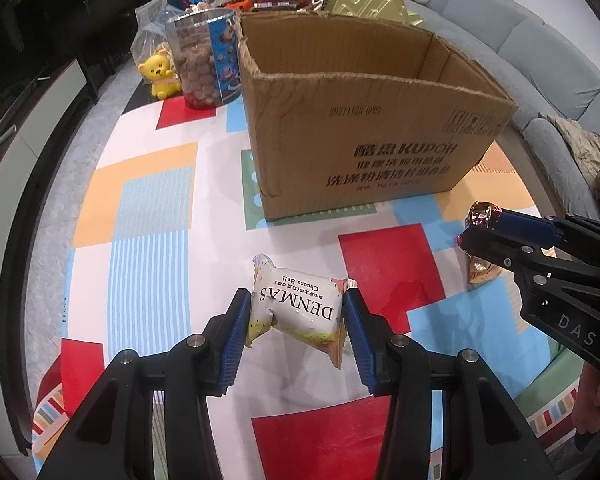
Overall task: Organize snacks
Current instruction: 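Lift the DENMAS pack and gold-red candy and carry both over the box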
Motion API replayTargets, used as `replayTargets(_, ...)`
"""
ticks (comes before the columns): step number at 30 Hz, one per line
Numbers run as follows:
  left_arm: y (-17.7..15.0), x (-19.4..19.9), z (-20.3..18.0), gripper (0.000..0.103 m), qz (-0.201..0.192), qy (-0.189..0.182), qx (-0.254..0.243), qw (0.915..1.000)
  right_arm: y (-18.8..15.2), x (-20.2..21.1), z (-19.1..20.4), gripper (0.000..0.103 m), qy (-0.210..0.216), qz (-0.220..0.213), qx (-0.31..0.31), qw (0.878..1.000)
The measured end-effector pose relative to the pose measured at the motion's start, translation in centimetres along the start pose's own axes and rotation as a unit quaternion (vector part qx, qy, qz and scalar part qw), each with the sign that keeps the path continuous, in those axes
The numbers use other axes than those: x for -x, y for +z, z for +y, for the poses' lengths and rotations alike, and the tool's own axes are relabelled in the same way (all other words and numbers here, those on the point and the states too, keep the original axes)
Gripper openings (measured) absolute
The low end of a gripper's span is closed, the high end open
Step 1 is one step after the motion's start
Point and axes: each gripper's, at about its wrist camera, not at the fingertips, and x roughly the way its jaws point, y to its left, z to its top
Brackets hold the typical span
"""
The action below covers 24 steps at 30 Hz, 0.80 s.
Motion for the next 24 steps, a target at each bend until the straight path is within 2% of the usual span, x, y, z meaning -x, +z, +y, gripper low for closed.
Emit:
replayTargets(11,1.4,1.1,-0.3,0.047,-0.011,0.003,0.007,0.9999,0.9,1.7,-0.5,0.035,0.000,-0.017,-0.006,1.000)
replayTargets(24,4.6,3.0,-1.4,0.047,-0.045,-0.006,0.013,0.9989,3.3,3.9,-2.4,0.035,-0.008,-0.053,-0.026,0.998)
